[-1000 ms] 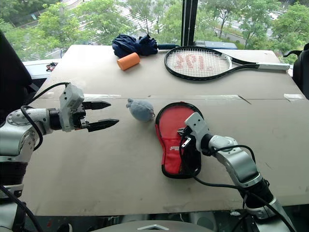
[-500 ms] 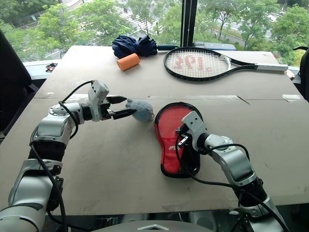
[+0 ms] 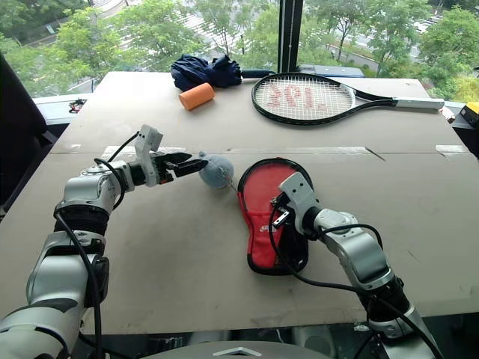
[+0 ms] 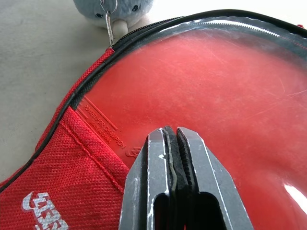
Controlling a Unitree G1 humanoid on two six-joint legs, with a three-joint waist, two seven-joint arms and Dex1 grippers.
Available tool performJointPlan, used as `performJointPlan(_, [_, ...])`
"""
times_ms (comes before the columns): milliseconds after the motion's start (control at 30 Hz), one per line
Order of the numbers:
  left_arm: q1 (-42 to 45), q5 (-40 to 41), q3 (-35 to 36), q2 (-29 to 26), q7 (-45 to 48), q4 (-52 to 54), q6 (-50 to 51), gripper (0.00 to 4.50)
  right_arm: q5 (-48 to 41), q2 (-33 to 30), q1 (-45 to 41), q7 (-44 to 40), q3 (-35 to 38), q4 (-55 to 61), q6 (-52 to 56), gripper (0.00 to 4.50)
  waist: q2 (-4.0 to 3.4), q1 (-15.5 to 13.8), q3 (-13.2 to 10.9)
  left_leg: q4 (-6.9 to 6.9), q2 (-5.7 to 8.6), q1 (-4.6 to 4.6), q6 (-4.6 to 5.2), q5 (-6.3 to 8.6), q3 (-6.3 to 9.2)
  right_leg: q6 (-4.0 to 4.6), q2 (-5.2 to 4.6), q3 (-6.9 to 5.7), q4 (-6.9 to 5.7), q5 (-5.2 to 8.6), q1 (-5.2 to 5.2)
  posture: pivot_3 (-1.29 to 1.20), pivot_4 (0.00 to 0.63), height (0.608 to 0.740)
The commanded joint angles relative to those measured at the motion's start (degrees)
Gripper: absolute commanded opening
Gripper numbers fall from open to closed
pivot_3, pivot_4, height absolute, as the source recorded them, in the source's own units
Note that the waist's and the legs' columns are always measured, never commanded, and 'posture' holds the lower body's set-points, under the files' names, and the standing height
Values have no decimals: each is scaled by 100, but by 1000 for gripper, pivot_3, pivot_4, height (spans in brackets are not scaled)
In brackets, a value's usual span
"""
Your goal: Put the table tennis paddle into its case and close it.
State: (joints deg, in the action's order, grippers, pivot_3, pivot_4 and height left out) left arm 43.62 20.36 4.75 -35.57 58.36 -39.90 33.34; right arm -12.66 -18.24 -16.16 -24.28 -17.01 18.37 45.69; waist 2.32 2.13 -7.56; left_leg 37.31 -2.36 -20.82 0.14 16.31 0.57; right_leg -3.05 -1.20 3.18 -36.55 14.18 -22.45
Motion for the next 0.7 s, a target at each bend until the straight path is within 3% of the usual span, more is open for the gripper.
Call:
performJointPlan(33, [170, 279, 255, 35, 59, -8, 621, 4500, 123, -30, 102, 14, -132, -247, 172, 67, 0, 6, 0, 0, 0, 0, 0, 0, 1, 0, 0, -1, -1, 0, 0, 0, 150, 740])
performJointPlan(300, [210, 488, 294, 286, 69, 97, 1464, 4500, 195, -12, 90, -22, -135, -274, 141, 67, 2, 6, 1, 1, 0, 1, 0, 0, 2, 0, 0, -2, -2, 0, 1, 0, 150, 740])
performJointPlan(433, [205, 493, 292, 386, 33, 84, 1471, 3381, 209, 5, 101, -10, -125, -259, 159, 0, 1, 7, 1, 0, 0, 4, 0, 0, 4, 0, 0, -2, -6, 0, 0, 0, 150, 740])
performJointPlan(467, [206, 516, 317, 404, 42, 93, 1435, 2727, 212, 8, 105, -7, -123, -254, 164, 0, 1, 6, 1, 0, 0, 4, 0, 0, 4, 0, 0, -2, -6, 0, 0, 0, 150, 740])
performJointPlan(633, [278, 557, 461, 462, 16, 76, 1265, 309, 218, 14, 120, -4, -120, -245, 181, 0, 1, 6, 1, 0, 0, 4, 0, 0, 4, 0, 0, -2, -6, 0, 0, 0, 150, 740])
performJointPlan(667, [309, 535, 482, 466, 26, 54, 1169, 37, 218, 16, 129, -3, -123, -244, 182, 0, 1, 6, 1, 0, 0, 4, 0, 0, 4, 0, 0, -2, -6, 0, 0, 0, 150, 740])
performJointPlan(700, [348, 506, 497, 468, 30, 19, 1049, 37, 220, 17, 136, -1, -129, -244, 184, 0, 1, 6, 1, 0, 0, 4, 0, 0, 4, 1, -1, -2, -6, 0, 0, 0, 150, 740])
